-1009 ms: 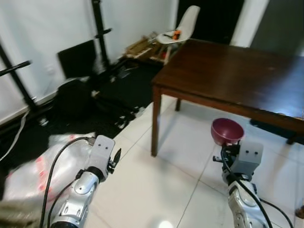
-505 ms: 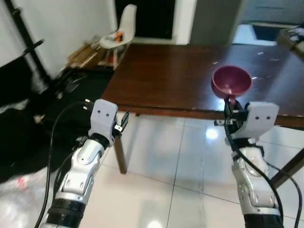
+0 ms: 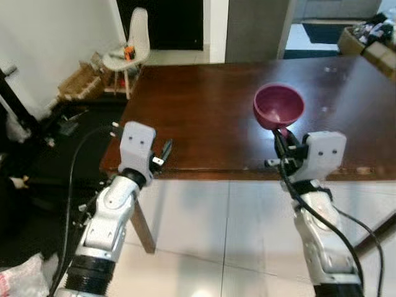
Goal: Setting the table
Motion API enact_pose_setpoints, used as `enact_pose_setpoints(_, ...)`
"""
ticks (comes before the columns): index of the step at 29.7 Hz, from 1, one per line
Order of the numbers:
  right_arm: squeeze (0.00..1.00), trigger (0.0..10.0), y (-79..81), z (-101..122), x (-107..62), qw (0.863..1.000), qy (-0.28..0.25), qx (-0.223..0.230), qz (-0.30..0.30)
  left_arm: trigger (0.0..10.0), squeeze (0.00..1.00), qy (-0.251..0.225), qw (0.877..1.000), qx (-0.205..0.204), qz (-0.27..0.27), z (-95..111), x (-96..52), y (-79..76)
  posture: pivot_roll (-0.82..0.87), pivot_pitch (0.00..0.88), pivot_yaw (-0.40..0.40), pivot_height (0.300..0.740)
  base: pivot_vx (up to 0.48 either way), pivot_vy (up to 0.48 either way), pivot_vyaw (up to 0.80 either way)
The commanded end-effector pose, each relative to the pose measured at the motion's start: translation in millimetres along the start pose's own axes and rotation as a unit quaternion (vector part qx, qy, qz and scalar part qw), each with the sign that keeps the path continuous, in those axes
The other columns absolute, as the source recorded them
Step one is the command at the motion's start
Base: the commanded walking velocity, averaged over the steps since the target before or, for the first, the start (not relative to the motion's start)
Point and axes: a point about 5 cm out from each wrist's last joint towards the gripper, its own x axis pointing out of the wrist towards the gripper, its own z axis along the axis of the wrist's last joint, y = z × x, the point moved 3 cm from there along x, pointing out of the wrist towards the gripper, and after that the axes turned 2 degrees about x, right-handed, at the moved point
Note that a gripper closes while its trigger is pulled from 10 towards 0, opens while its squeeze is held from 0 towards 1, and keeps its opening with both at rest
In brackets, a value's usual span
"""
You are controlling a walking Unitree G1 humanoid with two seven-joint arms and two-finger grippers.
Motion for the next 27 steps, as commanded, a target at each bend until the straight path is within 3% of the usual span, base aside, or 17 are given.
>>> enact_pose_setpoints(1,0.0,10.0,18.0,1,-0.9,0.999,0.002,0.015,0.041,10.0,0.0,0.017,1.0,0.009,0.017,-5,-3.1,9.4,-0.06,0.0,0.136,0.74,0.48,0.0,0.0)
enact_pose_setpoints(6,0.0,10.0,23.3,0,0.0,0.999,0.006,0.016,0.049,10.0,0.0,0.013,1.0,0.005,0.008,-2,-2.4,5.9,-0.06,0.0,0.134,0.74,0.48,0.0,0.0)
enact_pose_setpoints(16,0.0,10.0,1.9,-6,-1.0,1.0,0.022,0.002,-0.009,10.0,0.0,0.011,0.999,-0.002,-0.031,1,-3.3,-9.9,-0.06,0.0,0.137,0.74,0.48,0.0,0.0)
enact_pose_setpoints(23,0.0,10.0,0.1,-12,-4.2,0.999,0.033,-0.001,-0.014,10.0,0.0,0.009,0.999,-0.005,-0.045,2,-2.8,-14.9,-0.07,0.0,0.14,0.74,0.453,0.0,0.0)
enact_pose_setpoints(27,0.0,10.0,0.2,-15,-5.1,0.999,0.038,-0.001,-0.015,10.0,0.0,0.009,0.999,-0.004,-0.054,3,-3.9,-17.7,-0.06,0.0,0.14,0.74,0.077,0.0,0.0)
